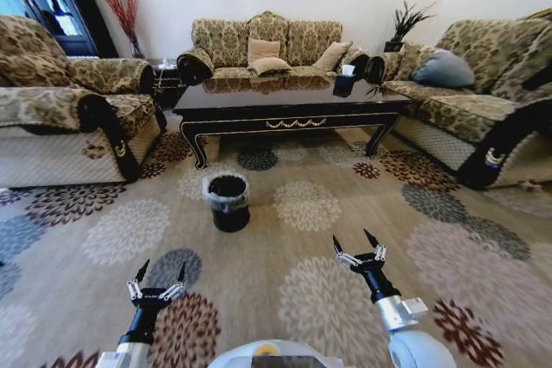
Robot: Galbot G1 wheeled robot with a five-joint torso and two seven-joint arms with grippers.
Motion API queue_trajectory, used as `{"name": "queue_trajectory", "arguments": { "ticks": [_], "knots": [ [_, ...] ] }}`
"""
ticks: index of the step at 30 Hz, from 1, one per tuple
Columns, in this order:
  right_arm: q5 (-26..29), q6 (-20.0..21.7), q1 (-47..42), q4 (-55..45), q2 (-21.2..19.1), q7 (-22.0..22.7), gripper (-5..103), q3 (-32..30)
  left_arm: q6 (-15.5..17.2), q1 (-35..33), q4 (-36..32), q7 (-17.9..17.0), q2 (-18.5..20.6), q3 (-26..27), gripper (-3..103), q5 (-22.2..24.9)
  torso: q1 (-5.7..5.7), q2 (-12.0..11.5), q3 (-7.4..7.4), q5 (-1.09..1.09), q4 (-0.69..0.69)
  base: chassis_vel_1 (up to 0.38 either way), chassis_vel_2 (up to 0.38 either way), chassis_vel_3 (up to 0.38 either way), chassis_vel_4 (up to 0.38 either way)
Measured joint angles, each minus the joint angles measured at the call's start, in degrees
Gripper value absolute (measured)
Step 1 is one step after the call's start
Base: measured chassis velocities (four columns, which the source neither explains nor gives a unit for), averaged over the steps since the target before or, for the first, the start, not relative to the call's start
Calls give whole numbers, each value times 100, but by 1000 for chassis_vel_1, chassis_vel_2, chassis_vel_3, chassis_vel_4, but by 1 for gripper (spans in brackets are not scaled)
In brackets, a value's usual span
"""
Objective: Move to the front of the table and pick up the trash from the floor, then place it into the trash bin.
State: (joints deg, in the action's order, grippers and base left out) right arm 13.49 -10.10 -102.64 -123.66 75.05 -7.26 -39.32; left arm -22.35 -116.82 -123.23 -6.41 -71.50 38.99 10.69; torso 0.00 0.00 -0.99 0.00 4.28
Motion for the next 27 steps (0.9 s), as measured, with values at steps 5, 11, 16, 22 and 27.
{"name": "queue_trajectory", "arguments": {
  "ticks": [5, 11, 16, 22, 27],
  "knots": [
    [0, 0, 0, 0, 0, 0, 100, 0, 0, 0, 1, 0, 0, 0, 100, 0, 0, -1, 0, -1, 0, 353, -343, -354, 353],
    [0, 0, 0, 1, 0, 0, 100, 0, 0, 0, 1, 0, 0, 0, 100, 0, 0, 0, 0, 5, 1, 356, -347, -367, 360],
    [0, 0, 0, 0, 0, 0, 100, 0, 1, 1, 1, 0, 1, 0, 100, 0, 0, 0, 0, -1, 0, 327, -350, -349, 335],
    [0, 0, 0, 1, 0, 0, 100, 1, 1, 1, 1, 0, 1, 1, 100, 0, 0, 0, -1, -1, -1, 355, -348, -350, 375],
    [0, 0, -1, 1, 0, 0, 100, 0, 1, 1, 1, 0, 1, 0, 100, 1, 0, -1, -1, -3, 1, 340, -368, -367, 339]
  ]
}}
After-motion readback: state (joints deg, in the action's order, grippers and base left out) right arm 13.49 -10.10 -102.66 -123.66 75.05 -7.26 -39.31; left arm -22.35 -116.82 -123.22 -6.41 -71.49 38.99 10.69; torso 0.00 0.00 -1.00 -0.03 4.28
